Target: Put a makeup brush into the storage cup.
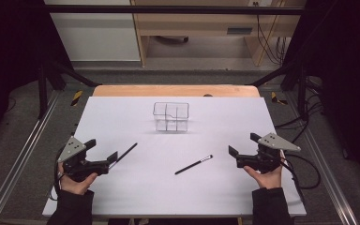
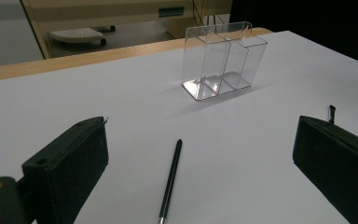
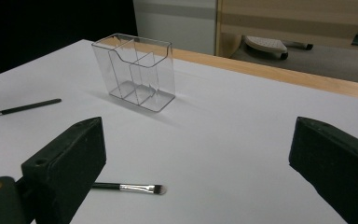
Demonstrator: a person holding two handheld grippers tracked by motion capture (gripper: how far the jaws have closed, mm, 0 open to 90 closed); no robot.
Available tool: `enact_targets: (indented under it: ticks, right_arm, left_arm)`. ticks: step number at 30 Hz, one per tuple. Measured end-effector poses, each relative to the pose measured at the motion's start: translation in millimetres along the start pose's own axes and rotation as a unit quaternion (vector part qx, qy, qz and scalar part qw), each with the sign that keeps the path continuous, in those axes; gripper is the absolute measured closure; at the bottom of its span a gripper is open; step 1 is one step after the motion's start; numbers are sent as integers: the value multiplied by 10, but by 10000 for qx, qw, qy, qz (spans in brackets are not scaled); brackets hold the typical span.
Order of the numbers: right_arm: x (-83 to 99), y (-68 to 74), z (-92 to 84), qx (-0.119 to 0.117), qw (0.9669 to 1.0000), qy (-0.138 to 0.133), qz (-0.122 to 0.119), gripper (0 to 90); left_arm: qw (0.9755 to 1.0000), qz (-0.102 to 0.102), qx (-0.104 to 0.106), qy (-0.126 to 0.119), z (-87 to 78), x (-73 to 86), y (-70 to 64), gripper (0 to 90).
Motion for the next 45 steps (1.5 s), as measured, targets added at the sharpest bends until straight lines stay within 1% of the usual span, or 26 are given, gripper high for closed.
enact_targets:
  ticks: [5, 10, 15, 20, 26, 28, 34, 39, 45]
  right_arm:
    - [-8, -14, -27, -3, 10000, 12, -10, 42]
    - [-2, 3, -18, -18, 10000, 56, -53, 42]
    - [13, 85, 21, -75, 9997, 153, -182, 41]
    - [14, 148, 42, -146, 9994, 191, -239, 41]
    - [19, 200, 85, -169, 9990, 259, -322, 42]
    - [39, 261, 117, -201, 9984, 347, -406, 42]
    - [42, 402, 195, -335, 9971, 439, -524, 42]
    - [47, 513, 258, -421, 9955, 524, -672, 42]
    - [59, 615, 328, -507, 9937, 640, -771, 42]
  left_arm:
    - [10000, 32, 7, 72, 25, 26, -17, 26]
    - [9999, 26, 27, 106, 42, 47, -31, 27]
    - [9998, 36, 57, 182, 75, 75, -53, 27]
    - [9997, 64, 61, 224, 89, 92, -65, 28]
    - [9996, 75, 50, 277, 102, 116, -59, 28]
    - [9995, 74, 61, 293, 106, 121, -67, 28]
    - [9993, 113, 79, 336, 127, 131, -85, 28]
    - [9992, 141, 95, 351, 134, 134, -104, 28]
    - [9990, 135, 93, 412, 156, 154, -97, 28]
Point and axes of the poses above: each handheld gripper's, and its own axes: z roughly forward along the jaws, x roughly out of its underside, y roughly to its left, the point moved 10 cm from there along z, roughly forward along the jaws, and after that the axes turned 8 degrees about x, right-handed, at the moved point
